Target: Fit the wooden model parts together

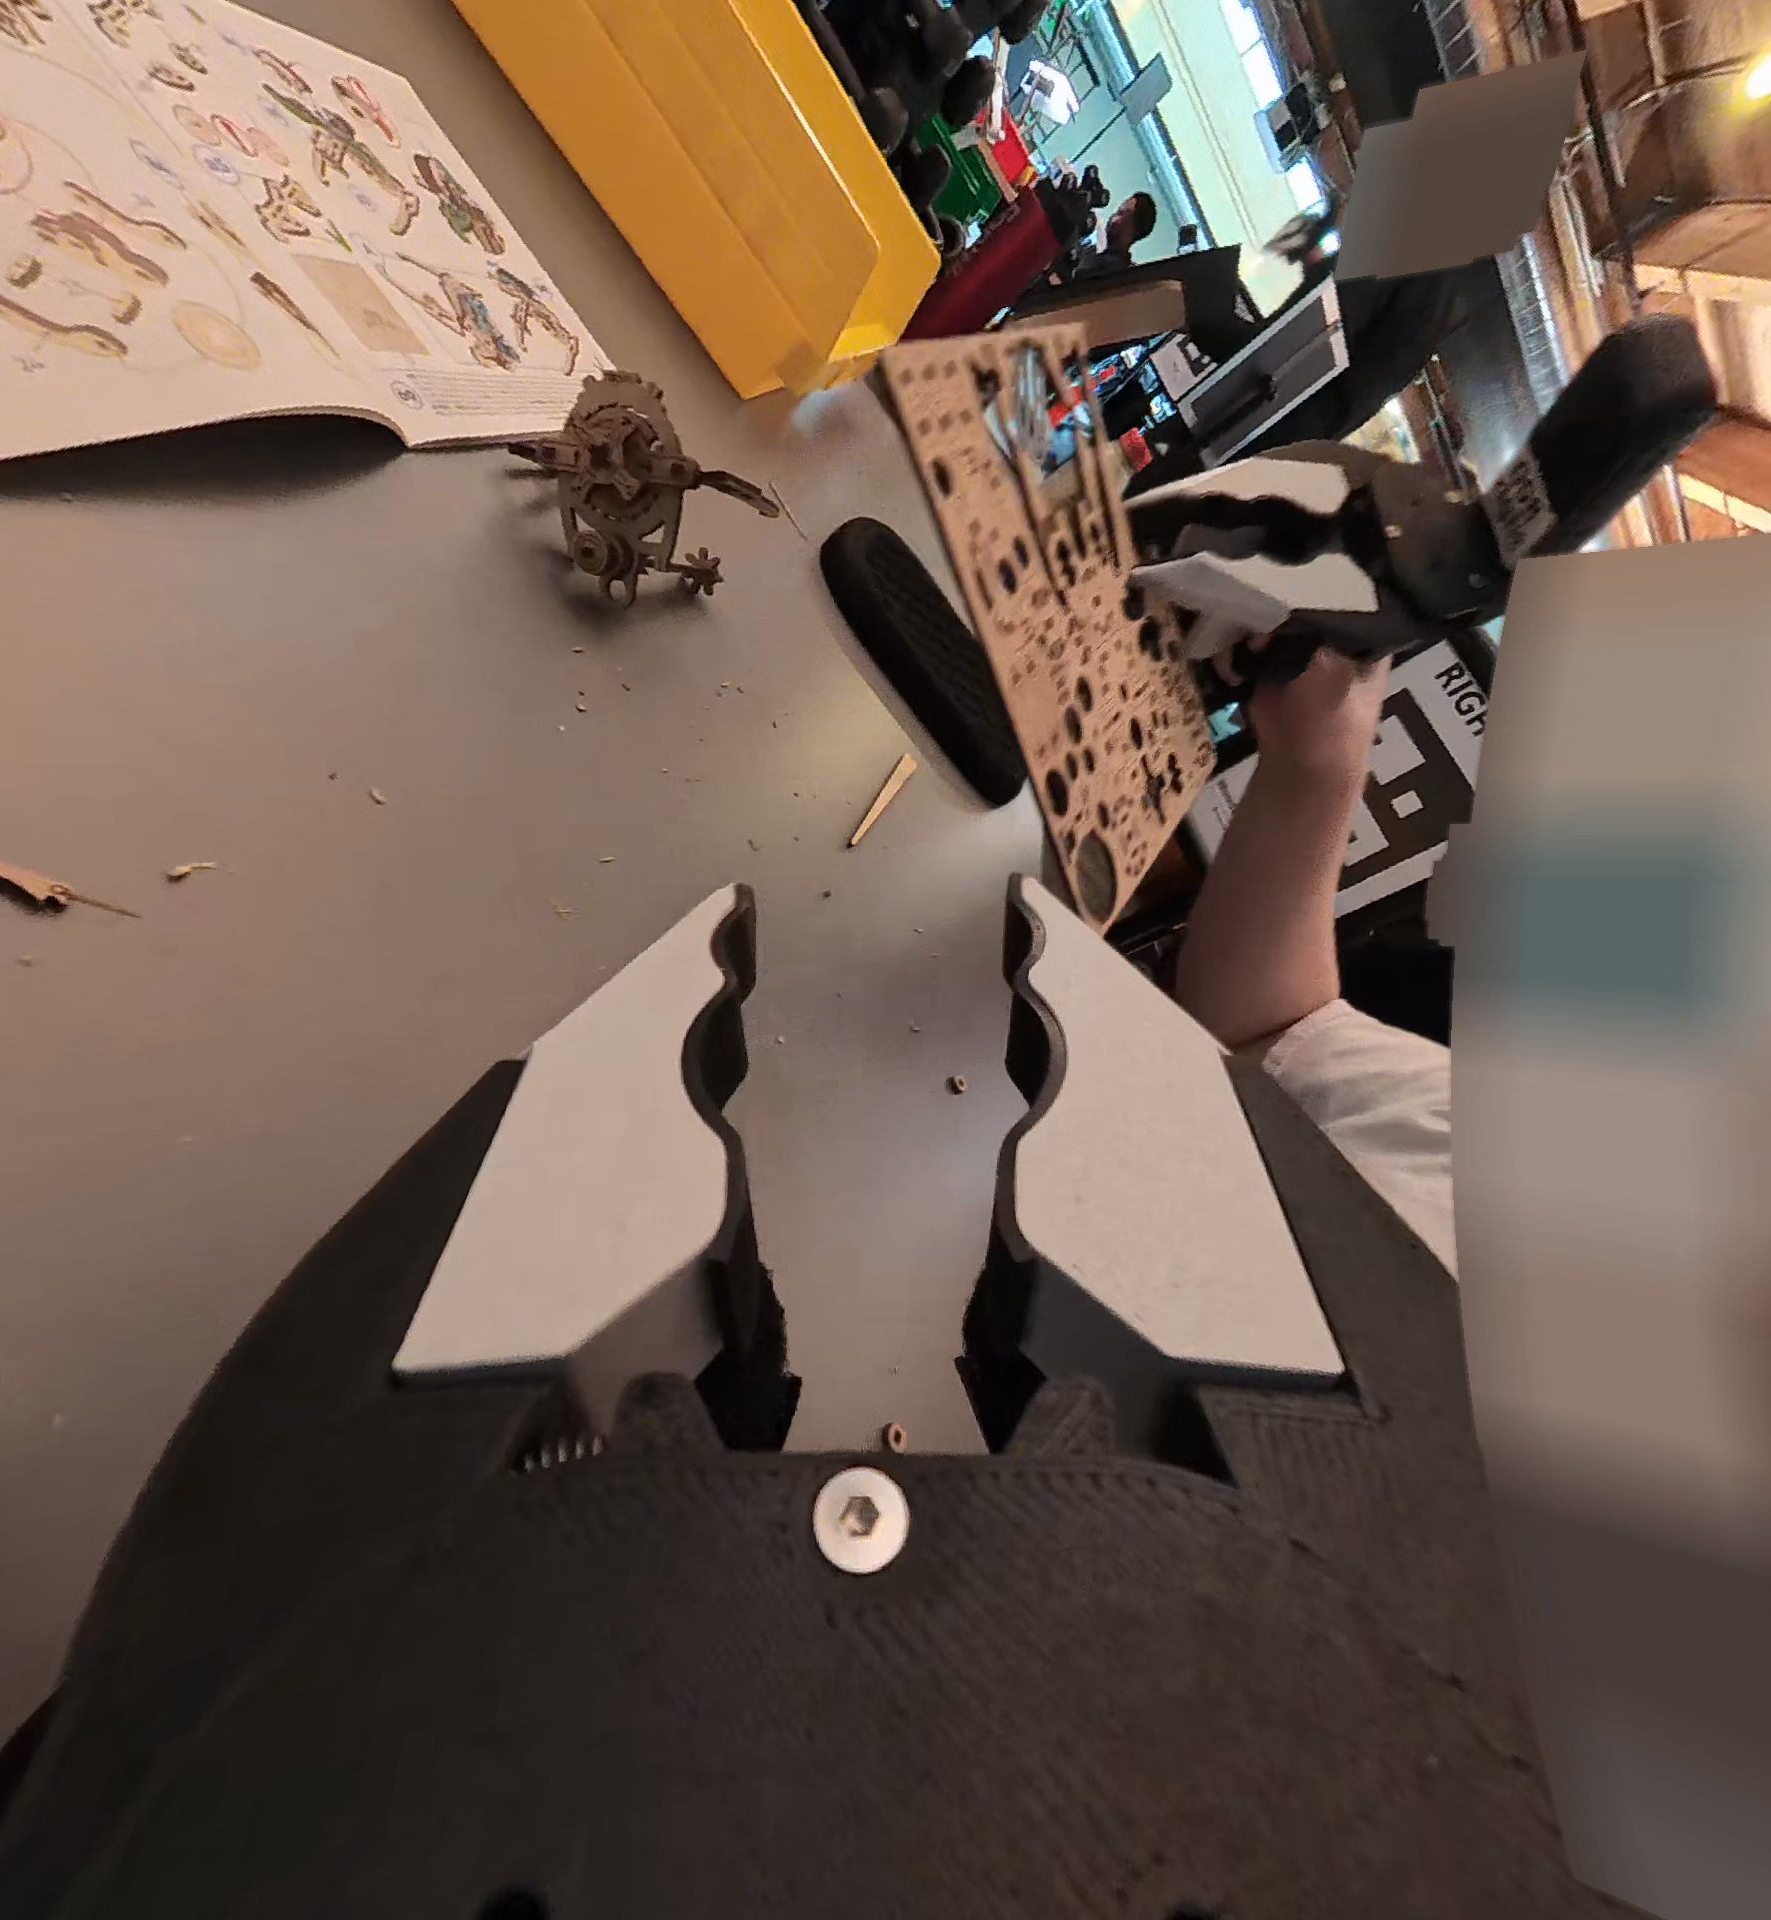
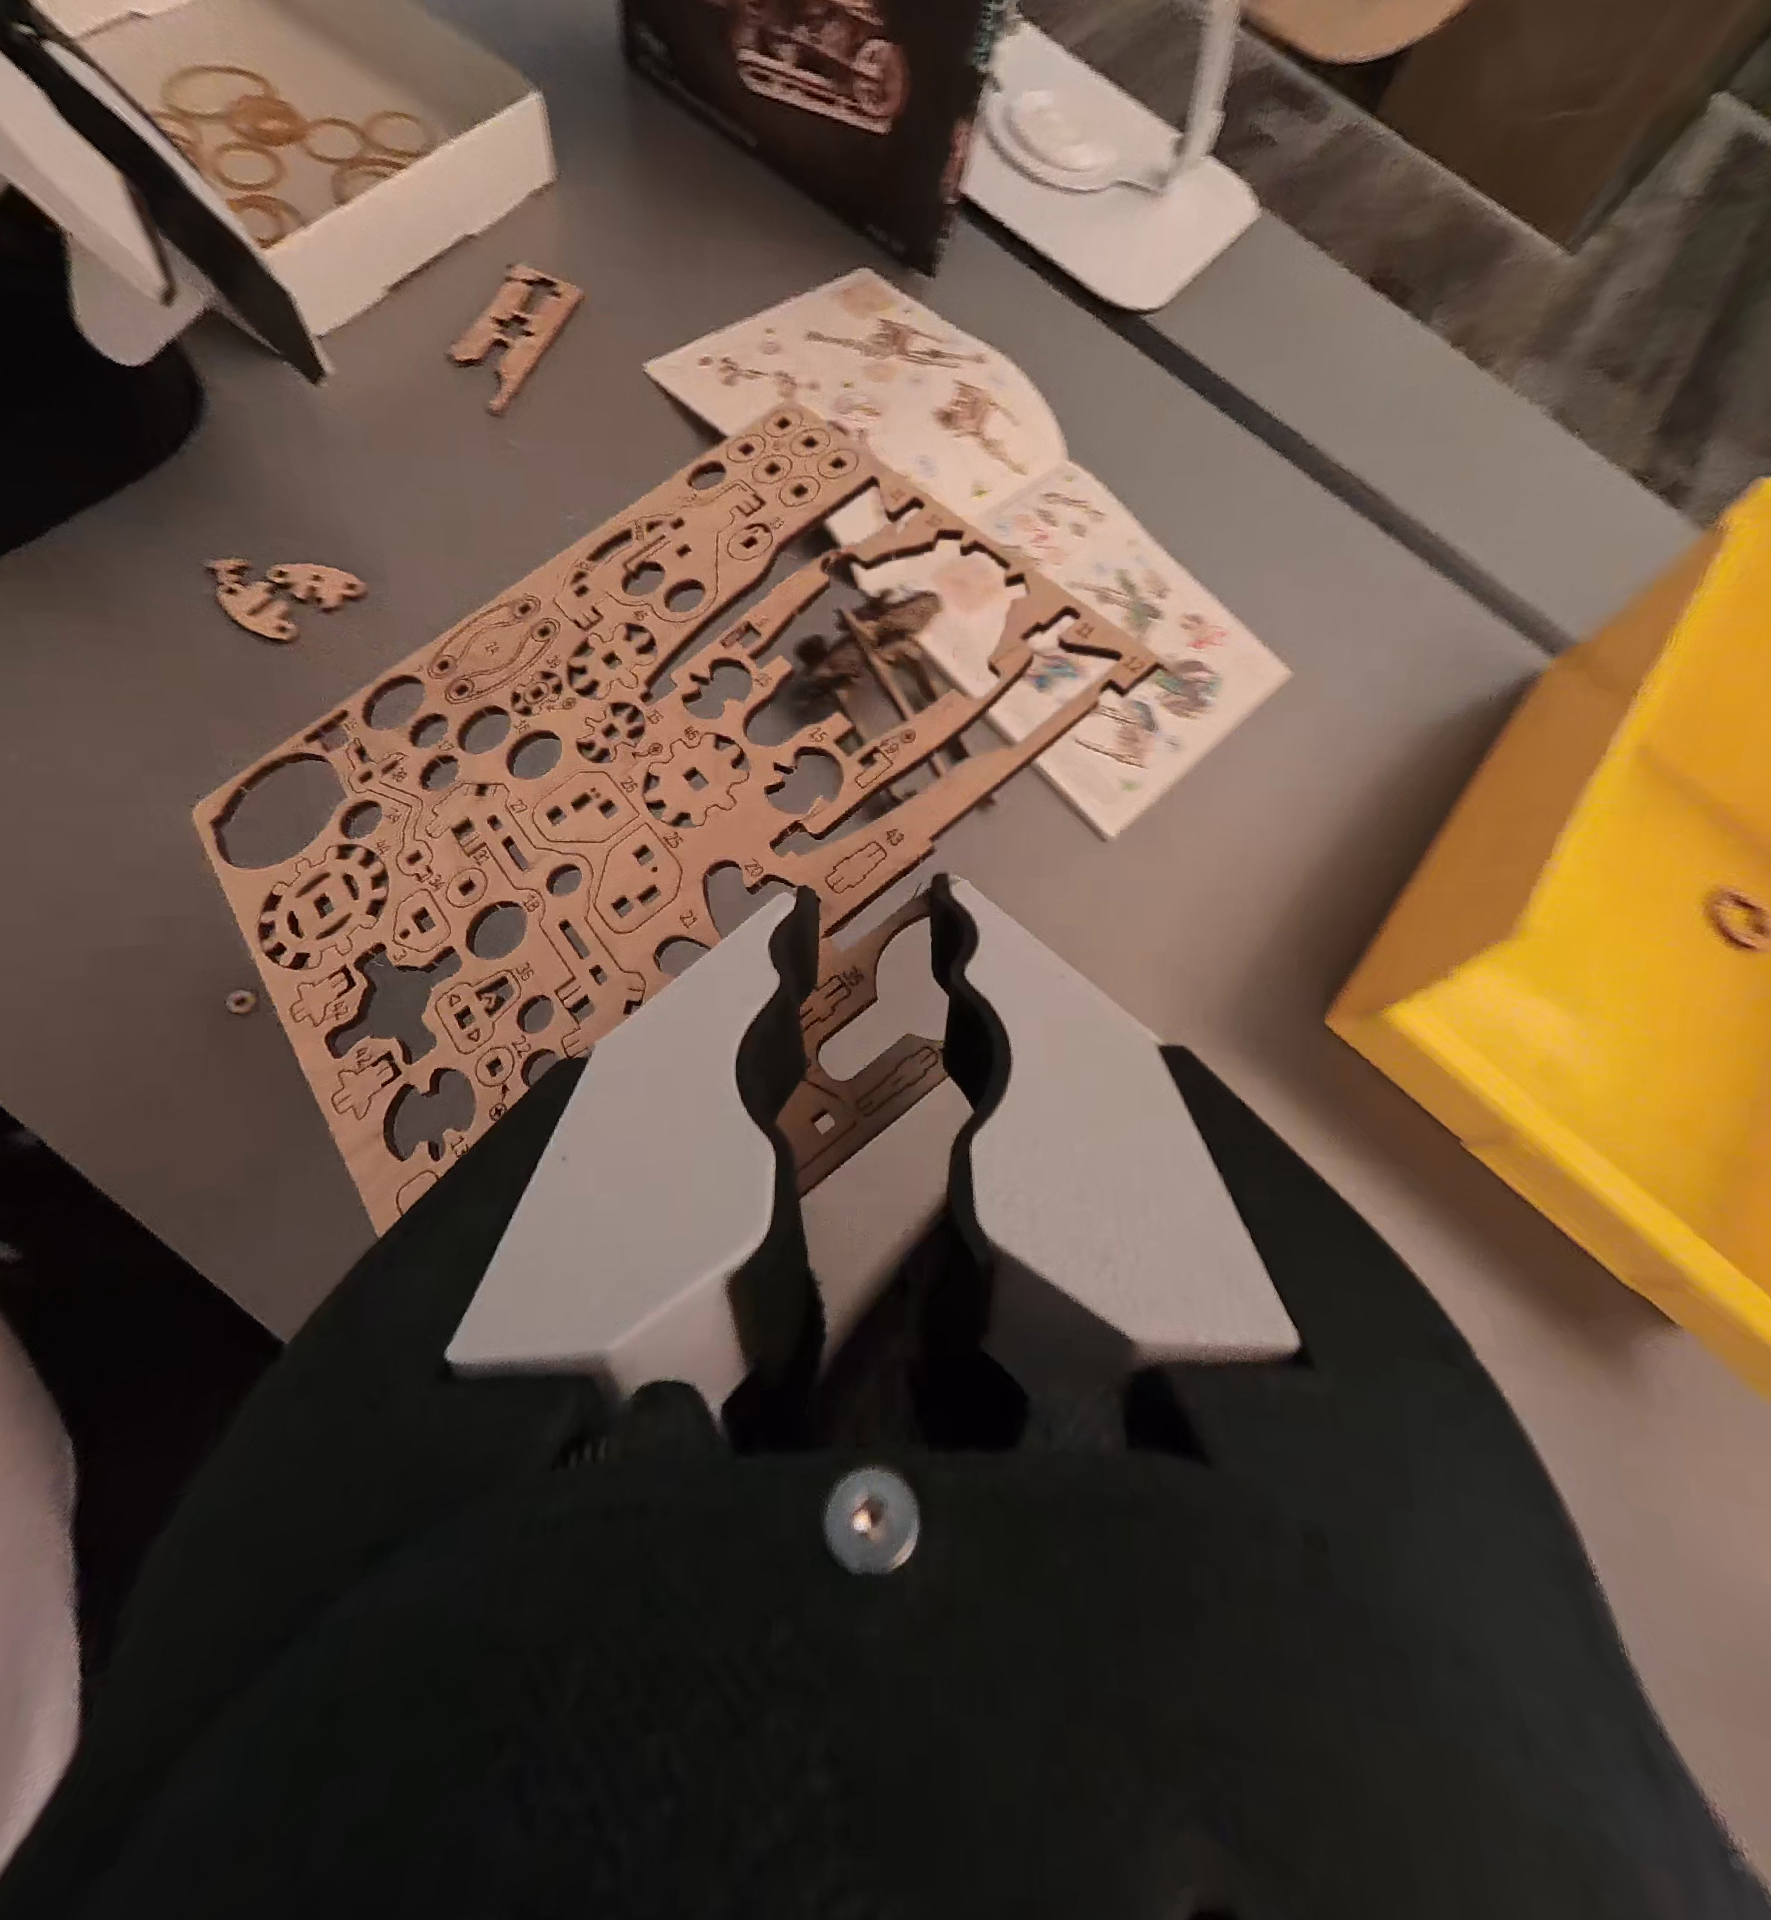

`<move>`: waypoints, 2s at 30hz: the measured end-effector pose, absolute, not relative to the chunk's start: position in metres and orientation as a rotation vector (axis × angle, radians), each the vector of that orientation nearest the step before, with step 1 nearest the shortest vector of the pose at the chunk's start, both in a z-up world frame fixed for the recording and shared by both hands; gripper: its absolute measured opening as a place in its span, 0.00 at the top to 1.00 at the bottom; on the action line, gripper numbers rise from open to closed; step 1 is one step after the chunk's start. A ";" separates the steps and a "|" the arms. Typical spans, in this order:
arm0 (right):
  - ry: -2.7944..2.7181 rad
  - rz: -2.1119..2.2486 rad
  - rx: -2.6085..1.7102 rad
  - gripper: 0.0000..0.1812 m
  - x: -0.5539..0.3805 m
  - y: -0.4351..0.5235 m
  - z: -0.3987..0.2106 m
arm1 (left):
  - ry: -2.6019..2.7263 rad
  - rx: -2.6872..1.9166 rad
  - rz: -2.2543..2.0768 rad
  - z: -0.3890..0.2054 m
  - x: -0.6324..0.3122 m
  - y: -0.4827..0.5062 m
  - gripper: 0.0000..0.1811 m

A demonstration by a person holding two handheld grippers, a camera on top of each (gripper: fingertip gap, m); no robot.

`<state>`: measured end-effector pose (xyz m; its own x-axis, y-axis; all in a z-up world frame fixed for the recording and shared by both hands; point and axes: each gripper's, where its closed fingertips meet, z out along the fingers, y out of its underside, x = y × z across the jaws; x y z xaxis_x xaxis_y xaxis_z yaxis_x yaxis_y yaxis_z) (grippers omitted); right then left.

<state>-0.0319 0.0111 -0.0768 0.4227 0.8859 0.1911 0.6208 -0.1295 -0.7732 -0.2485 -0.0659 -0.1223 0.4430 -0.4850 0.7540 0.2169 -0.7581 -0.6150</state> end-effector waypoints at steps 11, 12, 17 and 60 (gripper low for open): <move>-1.231 0.340 -1.853 0.89 -0.004 0.006 -0.070 | 0.534 -2.282 -0.826 -0.169 -0.255 -0.065 0.80; -1.235 0.343 -1.850 0.89 -0.006 0.004 -0.072 | 0.555 -2.291 -0.798 -0.173 -0.255 -0.064 0.83; -1.256 0.404 -1.834 0.89 -0.021 -0.005 -0.080 | 0.654 -2.336 -0.783 -0.187 -0.259 -0.068 0.95; -1.669 0.683 -1.800 0.86 -0.144 0.007 -0.187 | 0.854 -2.316 -1.078 -0.168 -0.253 -0.105 1.00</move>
